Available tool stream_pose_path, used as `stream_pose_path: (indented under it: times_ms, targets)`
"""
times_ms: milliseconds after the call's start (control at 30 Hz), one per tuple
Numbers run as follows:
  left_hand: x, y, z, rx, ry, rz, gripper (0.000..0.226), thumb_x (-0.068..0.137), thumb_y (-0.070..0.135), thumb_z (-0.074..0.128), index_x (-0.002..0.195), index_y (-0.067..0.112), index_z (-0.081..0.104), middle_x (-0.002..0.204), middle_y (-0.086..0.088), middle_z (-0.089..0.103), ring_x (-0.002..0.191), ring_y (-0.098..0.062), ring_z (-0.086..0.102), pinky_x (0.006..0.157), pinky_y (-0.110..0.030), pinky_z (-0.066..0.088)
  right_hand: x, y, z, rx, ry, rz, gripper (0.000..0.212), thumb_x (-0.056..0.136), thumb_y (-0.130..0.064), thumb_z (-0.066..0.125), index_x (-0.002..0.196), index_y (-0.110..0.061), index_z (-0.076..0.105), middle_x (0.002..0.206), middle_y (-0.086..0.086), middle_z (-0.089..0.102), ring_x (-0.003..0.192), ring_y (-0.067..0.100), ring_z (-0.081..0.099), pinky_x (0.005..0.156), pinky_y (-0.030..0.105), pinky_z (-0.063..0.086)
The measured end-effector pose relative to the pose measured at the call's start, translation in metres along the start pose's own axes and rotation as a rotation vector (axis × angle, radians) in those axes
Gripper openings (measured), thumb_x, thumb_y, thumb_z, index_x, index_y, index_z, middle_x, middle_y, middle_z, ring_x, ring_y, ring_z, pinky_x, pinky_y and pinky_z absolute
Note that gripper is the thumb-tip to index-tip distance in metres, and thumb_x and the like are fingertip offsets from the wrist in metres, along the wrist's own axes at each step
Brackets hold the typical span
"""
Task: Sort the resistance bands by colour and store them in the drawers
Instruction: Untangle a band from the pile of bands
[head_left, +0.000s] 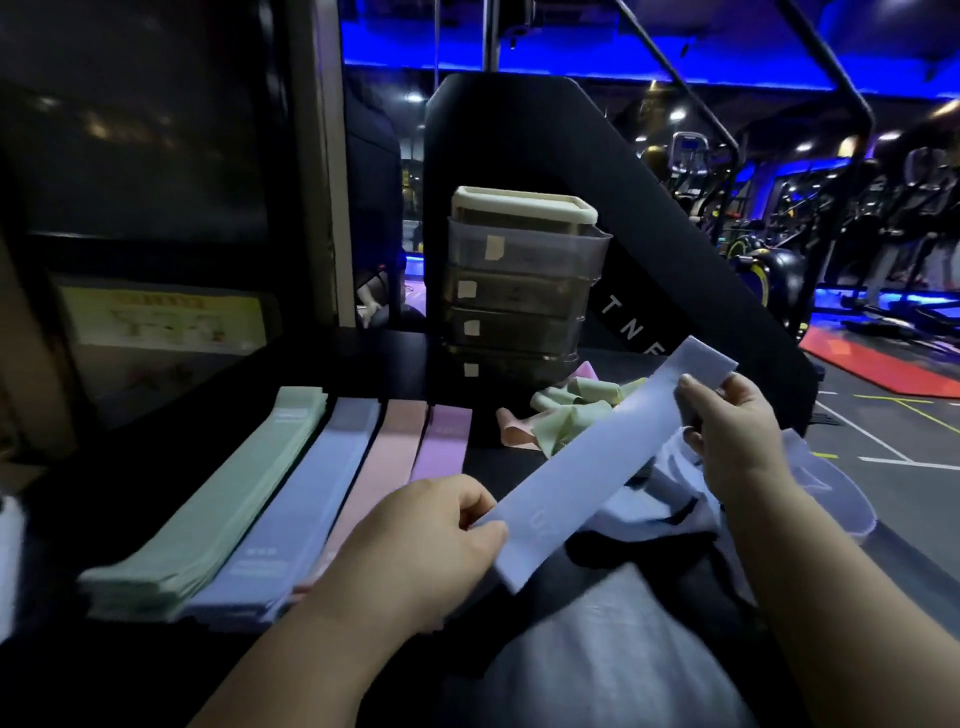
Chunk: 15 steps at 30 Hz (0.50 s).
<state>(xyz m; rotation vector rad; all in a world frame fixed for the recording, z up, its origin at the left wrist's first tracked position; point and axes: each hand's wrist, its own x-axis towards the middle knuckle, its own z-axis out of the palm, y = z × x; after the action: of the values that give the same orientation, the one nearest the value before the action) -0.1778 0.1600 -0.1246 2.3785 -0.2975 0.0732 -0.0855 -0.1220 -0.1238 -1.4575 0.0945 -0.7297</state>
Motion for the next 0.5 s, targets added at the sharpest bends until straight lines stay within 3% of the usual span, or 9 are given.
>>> stream_pose_path:
  times_ms: [67, 167, 300, 400, 433, 500]
  targets:
    - [-0.005, -0.012, -0.009, -0.029, 0.021, -0.004, 0.015, 0.090, 0.034, 0.056, 0.077, 0.031, 0.062, 0.063, 0.014, 0.058, 0.056, -0.005, 0.052, 0.058, -0.023, 0.046, -0.002, 0.001, 0.011, -0.041, -0.057, 0.008, 0.017, 0.096, -0.010, 0.056, 0.081, -0.019, 0.054, 0.054, -0.010, 0.054, 0.042, -0.002, 0.046, 0.041, 0.013, 0.035]
    - [-0.011, -0.031, -0.021, -0.045, 0.055, -0.025, 0.013, 0.090, 0.033, 0.056, 0.079, 0.030, 0.063, 0.066, 0.014, 0.060, 0.061, -0.005, 0.052, 0.065, -0.027, 0.047, -0.003, 0.002, 0.033, -0.061, -0.148, 0.072, 0.019, 0.097, -0.010, 0.053, 0.079, -0.016, 0.052, 0.048, -0.010, 0.051, 0.043, 0.002, 0.044, 0.040, 0.015, 0.036]
    - [-0.017, -0.052, -0.037, -0.073, 0.116, -0.065, 0.004, 0.088, 0.036, 0.059, 0.084, 0.035, 0.058, 0.076, 0.013, 0.064, 0.073, -0.007, 0.062, 0.073, -0.033, 0.054, -0.005, 0.004, 0.070, -0.095, -0.197, 0.208, 0.023, 0.091, -0.005, 0.053, 0.072, -0.016, 0.047, 0.051, -0.001, 0.041, 0.042, 0.010, 0.036, 0.045, 0.019, 0.031]
    - [-0.021, -0.063, -0.049, -0.047, 0.160, -0.083, 0.008, 0.087, 0.036, 0.060, 0.089, 0.035, 0.053, 0.077, 0.012, 0.064, 0.076, -0.004, 0.060, 0.069, -0.026, 0.051, -0.009, -0.002, 0.105, -0.177, -0.244, 0.154, 0.035, 0.086, 0.002, 0.054, 0.058, -0.019, 0.053, 0.055, -0.002, 0.044, 0.058, 0.013, 0.045, 0.050, 0.009, 0.033]
    - [-0.021, -0.066, -0.053, -0.046, 0.172, -0.088, 0.009, 0.086, 0.036, 0.061, 0.090, 0.035, 0.052, 0.076, 0.013, 0.064, 0.075, -0.005, 0.060, 0.068, -0.028, 0.052, -0.010, -0.005, 0.116, -0.173, -0.224, 0.225, 0.037, 0.090, 0.001, 0.051, 0.060, -0.019, 0.055, 0.057, 0.000, 0.046, 0.062, 0.013, 0.046, 0.050, 0.011, 0.034]
    - [-0.024, -0.072, -0.061, -0.038, 0.191, -0.096, 0.010, 0.086, 0.035, 0.061, 0.089, 0.035, 0.051, 0.070, 0.015, 0.065, 0.072, -0.006, 0.060, 0.069, -0.030, 0.053, -0.010, 0.000, 0.134, -0.157, -0.211, 0.284, 0.030, 0.094, 0.004, 0.040, 0.071, -0.013, 0.047, 0.065, 0.009, 0.039, 0.048, 0.011, 0.046, 0.044, 0.018, 0.035]
